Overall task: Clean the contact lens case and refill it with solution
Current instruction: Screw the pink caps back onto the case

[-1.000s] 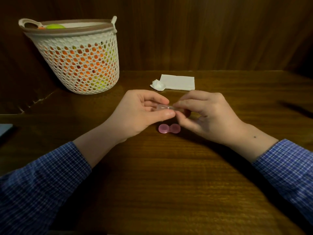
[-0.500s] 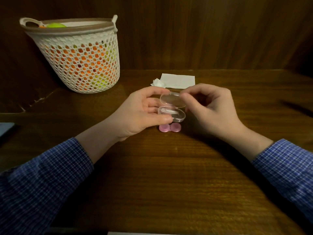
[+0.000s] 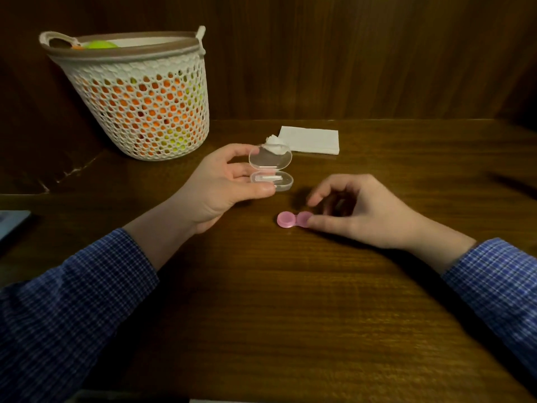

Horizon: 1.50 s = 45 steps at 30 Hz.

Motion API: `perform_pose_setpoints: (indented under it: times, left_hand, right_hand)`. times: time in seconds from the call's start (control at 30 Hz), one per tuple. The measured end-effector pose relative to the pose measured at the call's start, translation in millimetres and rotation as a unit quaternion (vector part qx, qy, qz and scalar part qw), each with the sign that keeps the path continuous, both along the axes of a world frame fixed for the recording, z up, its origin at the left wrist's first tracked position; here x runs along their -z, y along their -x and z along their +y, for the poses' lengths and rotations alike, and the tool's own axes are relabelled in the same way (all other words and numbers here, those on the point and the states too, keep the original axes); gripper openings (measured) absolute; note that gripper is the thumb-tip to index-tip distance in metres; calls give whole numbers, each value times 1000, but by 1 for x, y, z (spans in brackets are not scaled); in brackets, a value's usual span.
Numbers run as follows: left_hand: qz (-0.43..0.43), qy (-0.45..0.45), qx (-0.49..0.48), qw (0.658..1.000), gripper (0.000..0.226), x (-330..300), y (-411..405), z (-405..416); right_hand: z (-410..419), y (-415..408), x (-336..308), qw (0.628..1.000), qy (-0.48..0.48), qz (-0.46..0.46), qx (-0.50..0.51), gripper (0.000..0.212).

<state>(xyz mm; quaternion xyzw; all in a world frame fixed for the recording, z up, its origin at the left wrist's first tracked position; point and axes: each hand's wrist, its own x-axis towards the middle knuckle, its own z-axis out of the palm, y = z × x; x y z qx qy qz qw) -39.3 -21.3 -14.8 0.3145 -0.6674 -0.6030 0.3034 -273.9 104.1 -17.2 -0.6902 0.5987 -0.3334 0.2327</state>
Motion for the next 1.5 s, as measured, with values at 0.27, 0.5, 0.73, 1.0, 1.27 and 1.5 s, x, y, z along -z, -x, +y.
perform_pose_setpoints:
  times: [0.27, 0.5, 0.73, 1.0, 1.27, 1.5]
  left_hand:
    - [-68, 41, 13, 997, 85, 3, 2, 1]
    - [-62, 37, 48, 996, 94, 5, 7, 8]
    - [-54, 37, 48, 997, 92, 7, 12, 14]
    - [-28, 22, 55, 998, 84, 7, 12, 15]
    - [2, 18, 70, 997, 68, 9, 11, 14]
    - [34, 48, 81, 995, 48, 14, 11, 14]
  right_hand:
    - [0, 1, -1, 996, 28, 26, -74, 17]
    - [-2, -2, -3, 993, 93, -65, -27, 18]
    - [-4, -7, 1, 993, 113, 11, -28, 20]
    - [-5, -10, 1, 992, 125, 14, -14, 15]
    - [-3, -11, -1, 985, 160, -41, 47, 4]
    - [-9, -14, -5, 916, -91, -388, 39, 21]
